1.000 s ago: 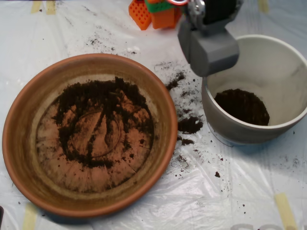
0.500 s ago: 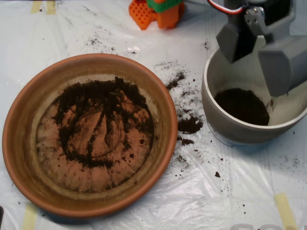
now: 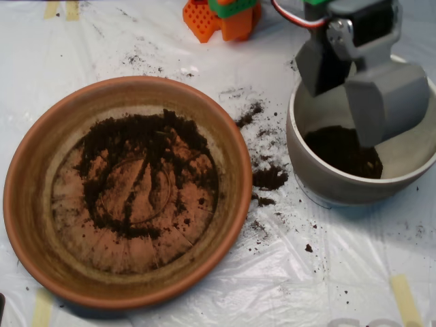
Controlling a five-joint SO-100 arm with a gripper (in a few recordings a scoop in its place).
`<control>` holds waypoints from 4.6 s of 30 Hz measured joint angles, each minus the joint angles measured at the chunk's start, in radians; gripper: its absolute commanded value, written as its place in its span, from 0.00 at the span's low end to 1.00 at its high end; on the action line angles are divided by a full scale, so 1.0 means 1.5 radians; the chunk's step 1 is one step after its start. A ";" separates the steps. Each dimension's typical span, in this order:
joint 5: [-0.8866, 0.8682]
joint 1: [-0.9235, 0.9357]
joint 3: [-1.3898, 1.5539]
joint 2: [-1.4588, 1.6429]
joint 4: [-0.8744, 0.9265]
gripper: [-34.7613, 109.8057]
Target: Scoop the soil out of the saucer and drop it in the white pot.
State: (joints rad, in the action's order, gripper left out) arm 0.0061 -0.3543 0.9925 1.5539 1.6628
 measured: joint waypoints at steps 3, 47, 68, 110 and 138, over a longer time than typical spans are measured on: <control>-0.008 0.052 -0.108 -0.007 0.052 0.46; -0.092 0.759 0.824 0.161 -0.621 0.47; -0.092 0.742 0.542 -0.127 -0.467 0.39; -0.110 0.508 0.478 0.067 -0.258 0.24; -0.072 0.122 -0.034 0.024 0.039 0.24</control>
State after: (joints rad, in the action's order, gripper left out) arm -0.1012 -0.1718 0.9419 1.5892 1.7211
